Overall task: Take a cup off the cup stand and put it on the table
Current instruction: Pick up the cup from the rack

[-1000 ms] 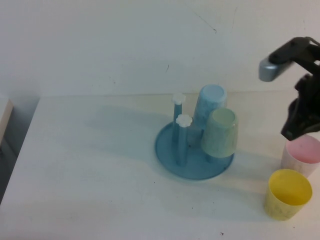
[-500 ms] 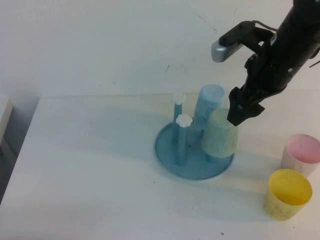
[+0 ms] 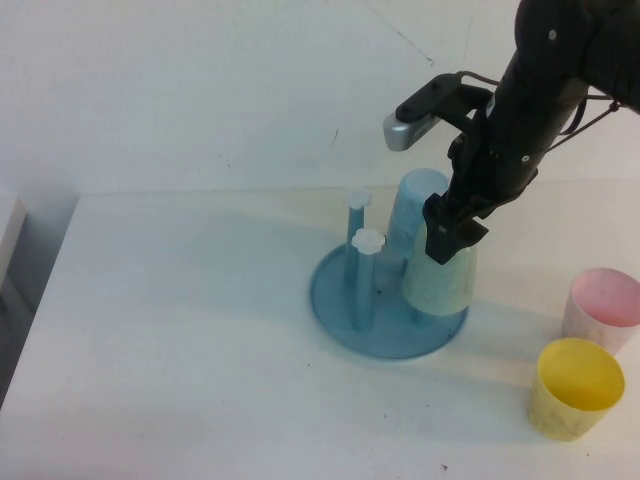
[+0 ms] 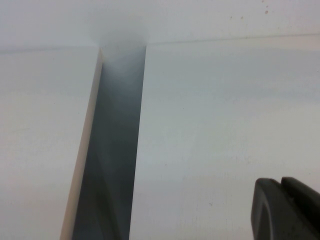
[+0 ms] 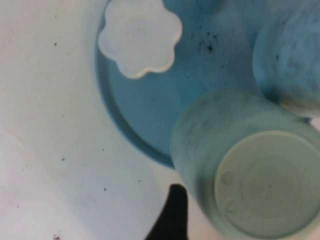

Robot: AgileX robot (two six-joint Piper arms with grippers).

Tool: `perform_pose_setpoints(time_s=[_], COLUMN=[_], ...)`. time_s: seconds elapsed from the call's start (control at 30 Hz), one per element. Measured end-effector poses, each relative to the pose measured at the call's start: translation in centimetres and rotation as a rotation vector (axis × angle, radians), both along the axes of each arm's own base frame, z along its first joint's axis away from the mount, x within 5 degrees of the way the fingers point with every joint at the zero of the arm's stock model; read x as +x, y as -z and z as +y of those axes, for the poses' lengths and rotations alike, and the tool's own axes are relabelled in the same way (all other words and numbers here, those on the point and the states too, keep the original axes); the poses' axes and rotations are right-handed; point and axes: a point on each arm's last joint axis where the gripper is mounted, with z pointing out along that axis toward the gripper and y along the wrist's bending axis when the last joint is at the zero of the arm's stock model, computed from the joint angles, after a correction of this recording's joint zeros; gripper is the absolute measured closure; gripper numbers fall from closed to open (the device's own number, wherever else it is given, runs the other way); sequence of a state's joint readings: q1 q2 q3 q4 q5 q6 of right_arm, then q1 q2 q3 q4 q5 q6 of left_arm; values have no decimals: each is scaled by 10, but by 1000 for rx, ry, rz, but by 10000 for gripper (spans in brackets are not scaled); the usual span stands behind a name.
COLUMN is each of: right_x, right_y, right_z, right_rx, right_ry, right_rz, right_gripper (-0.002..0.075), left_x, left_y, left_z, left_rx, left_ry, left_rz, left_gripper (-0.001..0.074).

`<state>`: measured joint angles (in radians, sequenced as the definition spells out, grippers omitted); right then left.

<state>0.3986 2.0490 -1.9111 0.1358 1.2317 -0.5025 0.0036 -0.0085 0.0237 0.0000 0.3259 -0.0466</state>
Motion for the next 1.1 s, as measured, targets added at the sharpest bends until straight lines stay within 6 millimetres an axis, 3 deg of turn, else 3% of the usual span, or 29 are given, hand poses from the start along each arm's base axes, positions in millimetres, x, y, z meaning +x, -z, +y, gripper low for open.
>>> perform_pose_setpoints(time_s=[0.63, 0.77, 0.93, 1.1], right_x=[10, 10, 10, -3], right_y=[42, 40, 31, -14], right_z=[13, 13, 13, 7], right_rx=[-35, -33, -24, 14], right_ry=[-18, -18, -4, 8], right_rz=[81, 77, 52, -38], right_gripper=[35, 125, 127, 127], left_x=[0, 0, 0, 0], left_y=[0, 0, 0, 0], left_z=[0, 0, 0, 0], left_rx=[0, 0, 0, 0], left_ry=[0, 0, 0, 0], left_rz=[0, 0, 0, 0], left_gripper=[738, 738, 738, 738])
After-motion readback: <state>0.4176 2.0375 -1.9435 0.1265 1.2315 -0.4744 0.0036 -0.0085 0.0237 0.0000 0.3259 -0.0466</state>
